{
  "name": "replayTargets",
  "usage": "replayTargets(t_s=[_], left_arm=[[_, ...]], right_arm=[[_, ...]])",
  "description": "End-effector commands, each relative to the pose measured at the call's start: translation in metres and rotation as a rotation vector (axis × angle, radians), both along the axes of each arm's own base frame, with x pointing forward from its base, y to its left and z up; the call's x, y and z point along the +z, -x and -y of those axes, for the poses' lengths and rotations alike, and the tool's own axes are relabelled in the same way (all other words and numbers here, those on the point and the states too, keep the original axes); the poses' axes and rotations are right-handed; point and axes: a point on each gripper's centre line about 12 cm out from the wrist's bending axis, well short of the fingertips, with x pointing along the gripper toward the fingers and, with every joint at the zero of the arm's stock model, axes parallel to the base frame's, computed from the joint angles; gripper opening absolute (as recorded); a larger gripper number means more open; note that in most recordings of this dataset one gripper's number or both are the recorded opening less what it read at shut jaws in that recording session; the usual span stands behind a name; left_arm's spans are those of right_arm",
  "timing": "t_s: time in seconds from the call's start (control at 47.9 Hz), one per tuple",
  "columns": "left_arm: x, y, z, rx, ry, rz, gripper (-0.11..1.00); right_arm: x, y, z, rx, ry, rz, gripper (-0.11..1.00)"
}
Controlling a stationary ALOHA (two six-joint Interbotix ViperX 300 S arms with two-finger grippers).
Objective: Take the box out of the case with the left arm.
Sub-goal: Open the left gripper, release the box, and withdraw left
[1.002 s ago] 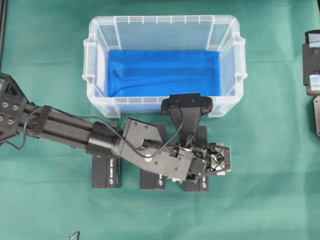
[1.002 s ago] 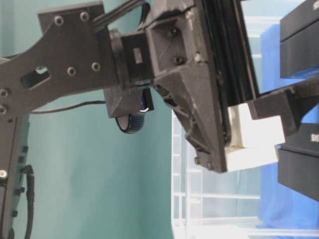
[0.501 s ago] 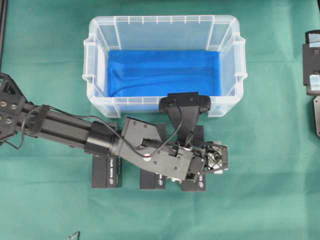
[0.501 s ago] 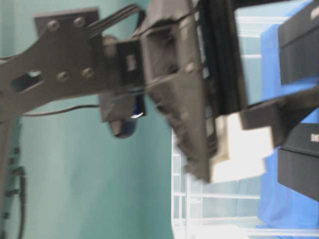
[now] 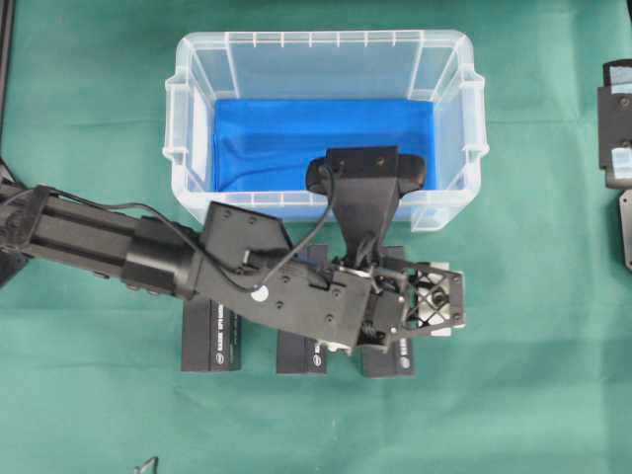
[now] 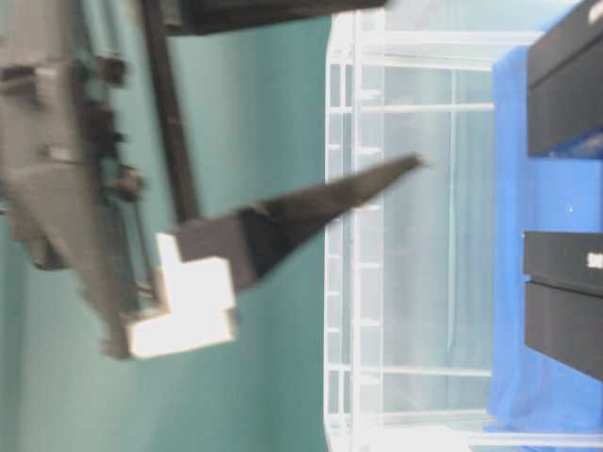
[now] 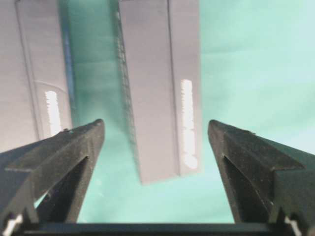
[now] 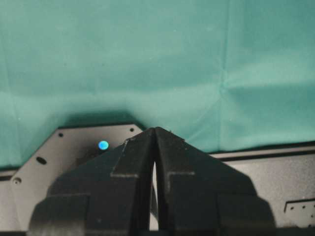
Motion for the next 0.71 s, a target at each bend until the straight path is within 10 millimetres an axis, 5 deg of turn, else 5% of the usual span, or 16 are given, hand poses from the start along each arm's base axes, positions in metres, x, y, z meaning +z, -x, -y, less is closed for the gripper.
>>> replayTargets(t_s=[0.0,0.689], left_arm=[[0.035,0.002,-0.004,0.005,0.01,0.071,0.81],[0.041,0.014,-0.005,-0.015,-0.013,0.006,0.81]], right_arm=[[0.004,-0.001,0.0,-0.001,-0.002,0.012,0.02],[0.004,-0.001,0.0,0.0,-0.001,0.014,0.02]])
